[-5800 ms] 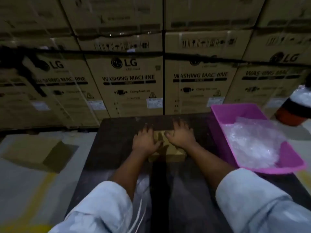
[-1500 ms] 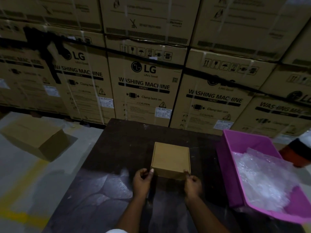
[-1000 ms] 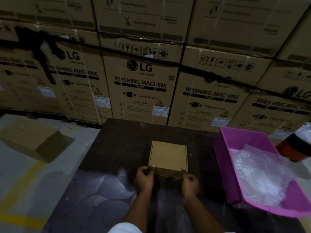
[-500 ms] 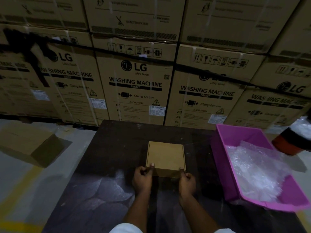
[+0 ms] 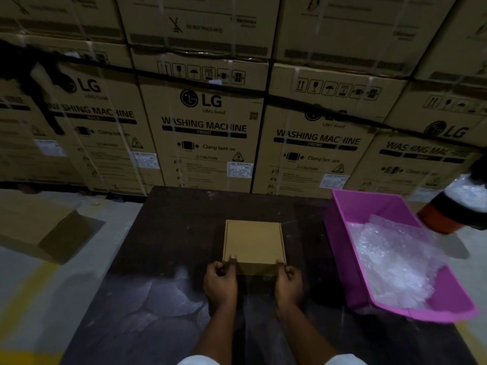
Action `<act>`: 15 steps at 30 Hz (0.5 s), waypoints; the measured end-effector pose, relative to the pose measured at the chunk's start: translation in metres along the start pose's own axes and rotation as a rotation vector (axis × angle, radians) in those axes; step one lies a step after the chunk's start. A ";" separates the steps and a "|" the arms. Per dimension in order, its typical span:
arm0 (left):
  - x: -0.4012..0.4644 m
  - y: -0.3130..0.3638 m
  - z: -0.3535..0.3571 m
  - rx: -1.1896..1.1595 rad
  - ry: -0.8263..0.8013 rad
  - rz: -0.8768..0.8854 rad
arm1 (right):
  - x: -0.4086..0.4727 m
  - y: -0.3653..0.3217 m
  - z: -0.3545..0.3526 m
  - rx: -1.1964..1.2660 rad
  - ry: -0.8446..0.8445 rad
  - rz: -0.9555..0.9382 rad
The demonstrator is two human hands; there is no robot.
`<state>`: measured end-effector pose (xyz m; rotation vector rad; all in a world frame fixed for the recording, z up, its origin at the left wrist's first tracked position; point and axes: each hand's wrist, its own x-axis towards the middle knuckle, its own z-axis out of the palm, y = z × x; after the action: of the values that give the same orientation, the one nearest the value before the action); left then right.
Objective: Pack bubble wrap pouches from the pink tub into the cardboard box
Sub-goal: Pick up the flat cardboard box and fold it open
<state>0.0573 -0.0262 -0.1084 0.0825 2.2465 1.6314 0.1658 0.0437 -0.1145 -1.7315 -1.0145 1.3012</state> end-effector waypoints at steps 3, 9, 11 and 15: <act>0.001 0.001 0.000 0.002 -0.002 -0.005 | -0.002 -0.004 -0.004 -0.023 -0.016 -0.007; 0.005 0.000 0.001 0.008 -0.010 -0.019 | -0.006 -0.010 -0.007 -0.015 -0.048 -0.024; 0.006 -0.001 0.001 0.014 -0.002 -0.016 | -0.008 -0.010 -0.006 -0.015 -0.041 -0.034; 0.001 0.002 0.000 0.015 -0.010 -0.016 | -0.009 -0.010 -0.004 -0.048 -0.011 -0.046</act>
<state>0.0564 -0.0249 -0.1068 0.0764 2.2464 1.6022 0.1661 0.0394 -0.1014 -1.7287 -1.0932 1.2681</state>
